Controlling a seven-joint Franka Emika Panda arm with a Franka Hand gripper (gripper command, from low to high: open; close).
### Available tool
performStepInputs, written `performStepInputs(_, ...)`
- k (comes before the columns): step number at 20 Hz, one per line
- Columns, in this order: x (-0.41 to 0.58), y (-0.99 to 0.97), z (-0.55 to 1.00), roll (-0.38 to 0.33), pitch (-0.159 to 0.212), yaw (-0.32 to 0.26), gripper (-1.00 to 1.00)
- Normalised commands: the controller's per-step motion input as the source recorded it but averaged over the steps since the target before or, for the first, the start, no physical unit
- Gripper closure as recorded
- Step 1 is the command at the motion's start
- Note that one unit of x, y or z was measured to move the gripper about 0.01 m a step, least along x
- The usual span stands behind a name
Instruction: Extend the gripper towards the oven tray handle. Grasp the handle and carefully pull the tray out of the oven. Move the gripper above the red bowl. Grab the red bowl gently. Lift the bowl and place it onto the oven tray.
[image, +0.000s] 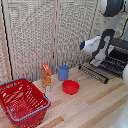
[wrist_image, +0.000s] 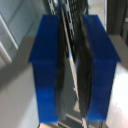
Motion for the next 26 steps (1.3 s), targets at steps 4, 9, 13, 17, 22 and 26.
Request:
performStepInputs(4,0.145,0.86,0.05,0.05,0.001,-0.068,1.0)
performStepInputs(9,0.177,0.87,0.03,0.042,0.011,-0.059,1.0)
performStepInputs(13,0.226,0.62,0.0,0.0,0.015,-0.057,1.0)
performStepInputs(17,0.181,0.07,0.0,-0.004,0.007,0.01,-1.0)
performStepInputs(22,0.162,-0.05,0.1,0.019,0.016,0.014,-1.0)
performStepInputs(26,0.082,0.1,0.36,-0.005,0.0,-0.041,-1.0)
